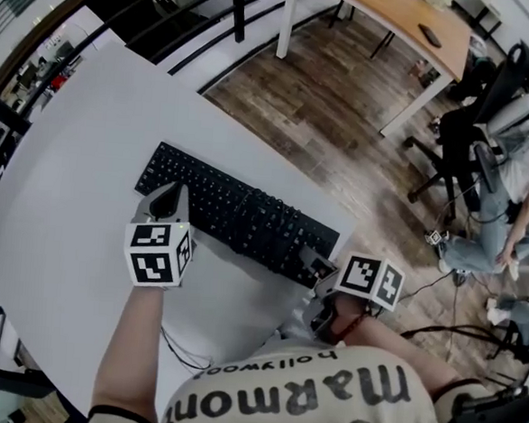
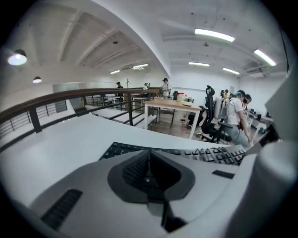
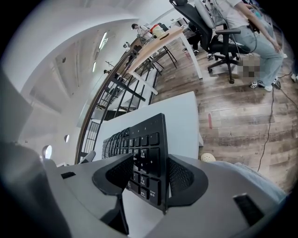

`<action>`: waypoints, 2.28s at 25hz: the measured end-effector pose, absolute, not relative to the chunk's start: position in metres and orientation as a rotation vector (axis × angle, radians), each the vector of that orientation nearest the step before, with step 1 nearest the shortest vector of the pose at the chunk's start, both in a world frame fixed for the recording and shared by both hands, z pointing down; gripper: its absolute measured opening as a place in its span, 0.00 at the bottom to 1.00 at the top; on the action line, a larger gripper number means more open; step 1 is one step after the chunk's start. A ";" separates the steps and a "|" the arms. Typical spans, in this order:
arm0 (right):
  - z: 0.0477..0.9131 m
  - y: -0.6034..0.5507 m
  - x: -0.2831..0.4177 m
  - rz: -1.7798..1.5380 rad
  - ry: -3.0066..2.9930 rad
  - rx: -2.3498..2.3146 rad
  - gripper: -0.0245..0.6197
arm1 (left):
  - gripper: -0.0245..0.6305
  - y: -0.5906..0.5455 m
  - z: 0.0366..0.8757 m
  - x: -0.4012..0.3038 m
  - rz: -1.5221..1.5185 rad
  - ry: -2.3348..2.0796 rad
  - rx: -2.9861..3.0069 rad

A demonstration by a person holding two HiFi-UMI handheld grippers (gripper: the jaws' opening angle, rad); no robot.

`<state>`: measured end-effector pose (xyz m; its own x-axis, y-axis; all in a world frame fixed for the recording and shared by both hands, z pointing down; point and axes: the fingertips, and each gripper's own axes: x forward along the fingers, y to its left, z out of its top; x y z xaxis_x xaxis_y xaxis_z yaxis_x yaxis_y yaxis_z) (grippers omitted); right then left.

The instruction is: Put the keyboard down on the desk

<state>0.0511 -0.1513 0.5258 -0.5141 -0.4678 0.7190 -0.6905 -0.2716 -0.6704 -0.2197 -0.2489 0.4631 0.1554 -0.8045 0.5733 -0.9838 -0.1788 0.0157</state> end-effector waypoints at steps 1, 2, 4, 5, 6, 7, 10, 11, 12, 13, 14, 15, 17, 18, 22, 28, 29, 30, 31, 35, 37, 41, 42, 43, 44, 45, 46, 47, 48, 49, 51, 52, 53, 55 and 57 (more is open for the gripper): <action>0.525 -0.151 0.051 1.884 -1.781 1.443 0.41 | 0.06 -0.243 0.462 -0.213 0.599 -1.671 2.044; 0.525 -0.151 0.051 1.884 -1.786 1.442 0.40 | 0.06 -0.238 0.461 -0.209 0.565 -1.647 2.033; 0.527 -0.151 0.050 1.885 -1.794 1.438 0.40 | 0.05 -0.227 0.459 -0.205 0.505 -1.627 2.003; 0.528 -0.152 0.049 1.886 -1.797 1.436 0.40 | 0.05 -0.221 0.459 -0.205 0.485 -1.625 1.985; 0.529 -0.153 0.049 1.888 -1.801 1.434 0.40 | 0.05 -0.214 0.460 -0.204 0.472 -1.623 1.967; 0.531 -0.154 0.049 1.889 -1.806 1.432 0.40 | 0.05 -0.207 0.461 -0.203 0.463 -1.617 1.951; 0.536 -0.155 0.049 1.897 -1.816 1.426 0.40 | 0.05 -0.188 0.465 -0.195 0.449 -1.585 1.932; 0.538 -0.154 0.049 1.901 -1.816 1.424 0.40 | 0.05 -0.184 0.465 -0.192 0.449 -1.584 1.934; 0.539 -0.154 0.050 1.902 -1.816 1.424 0.39 | 0.05 -0.180 0.464 -0.189 0.450 -1.585 1.939; 0.540 -0.154 0.051 1.902 -1.818 1.425 0.39 | 0.06 -0.178 0.462 -0.186 0.450 -1.586 1.947; 0.541 -0.155 0.051 1.903 -1.820 1.426 0.39 | 0.05 -0.176 0.460 -0.183 0.447 -1.582 1.959; 0.542 -0.155 0.050 1.903 -1.823 1.426 0.39 | 0.05 -0.173 0.458 -0.180 0.444 -1.573 1.973; 0.542 -0.153 0.049 1.905 -1.826 1.424 0.39 | 0.05 -0.168 0.455 -0.175 0.444 -1.552 1.999; 0.543 -0.151 0.048 1.908 -1.826 1.423 0.39 | 0.05 -0.165 0.454 -0.174 0.450 -1.547 2.007; 0.546 -0.144 0.044 1.932 -1.818 1.417 0.39 | 0.05 -0.156 0.452 -0.172 0.477 -1.543 2.028; 0.545 -0.138 0.042 1.942 -1.815 1.428 0.38 | 0.05 -0.147 0.452 -0.164 0.514 -1.503 2.055; 0.545 -0.137 0.042 1.938 -1.816 1.433 0.38 | 0.05 -0.146 0.453 -0.164 0.517 -1.498 2.056; 0.546 -0.137 0.041 1.935 -1.817 1.437 0.38 | 0.05 -0.145 0.454 -0.164 0.517 -1.493 2.056; 0.546 -0.136 0.040 1.934 -1.816 1.439 0.38 | 0.05 -0.144 0.456 -0.164 0.518 -1.487 2.057; 0.548 -0.129 0.036 1.932 -1.807 1.441 0.38 | 0.05 -0.140 0.461 -0.161 0.525 -1.459 2.062; 0.548 -0.128 0.035 1.932 -1.803 1.443 0.38 | 0.05 -0.140 0.462 -0.159 0.530 -1.451 2.066; 0.546 -0.127 0.035 1.928 -1.795 1.463 0.38 | 0.05 -0.135 0.463 -0.161 0.548 -1.451 2.068; 0.546 -0.127 0.036 1.929 -1.794 1.466 0.38 | 0.05 -0.134 0.464 -0.162 0.550 -1.453 2.064; 0.547 -0.128 0.037 1.930 -1.794 1.468 0.38 | 0.05 -0.132 0.465 -0.163 0.549 -1.455 2.059; 0.547 -0.128 0.037 1.931 -1.794 1.469 0.38 | 0.05 -0.131 0.466 -0.164 0.548 -1.457 2.055; 0.548 -0.128 0.037 1.932 -1.796 1.470 0.38 | 0.05 -0.130 0.466 -0.165 0.547 -1.458 2.052; 0.548 -0.128 0.038 1.933 -1.798 1.472 0.38 | 0.05 -0.130 0.467 -0.166 0.547 -1.459 2.051; 0.548 -0.129 0.038 1.932 -1.800 1.474 0.38 | 0.05 -0.130 0.468 -0.167 0.548 -1.459 2.050; 0.548 -0.129 0.038 1.931 -1.801 1.476 0.38 | 0.05 -0.129 0.468 -0.167 0.550 -1.459 2.049; 0.548 -0.129 0.038 1.930 -1.798 1.477 0.38 | 0.05 -0.129 0.469 -0.167 0.551 -1.458 2.048; 0.548 -0.129 0.038 1.934 -1.784 1.473 0.38 | 0.05 -0.128 0.469 -0.166 0.551 -1.455 2.047; 0.548 -0.128 0.038 1.937 -1.775 1.468 0.38 | 0.05 -0.127 0.470 -0.165 0.551 -1.452 2.047; 0.548 -0.127 0.038 1.941 -1.765 1.462 0.39 | 0.05 -0.127 0.470 -0.165 0.553 -1.450 2.047; 0.548 -0.125 0.037 1.946 -1.755 1.456 0.39 | 0.05 -0.126 0.470 -0.165 0.558 -1.448 2.049; 0.549 -0.125 0.037 1.942 -1.759 1.456 0.39 | 0.05 -0.126 0.470 -0.166 0.560 -1.451 2.048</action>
<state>0.0368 -0.1253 0.5487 -0.5203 -0.4741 0.7103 -0.6602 -0.3043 -0.6867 -0.1660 -0.1264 0.4704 0.3264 -0.7098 0.6242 -0.9451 -0.2555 0.2037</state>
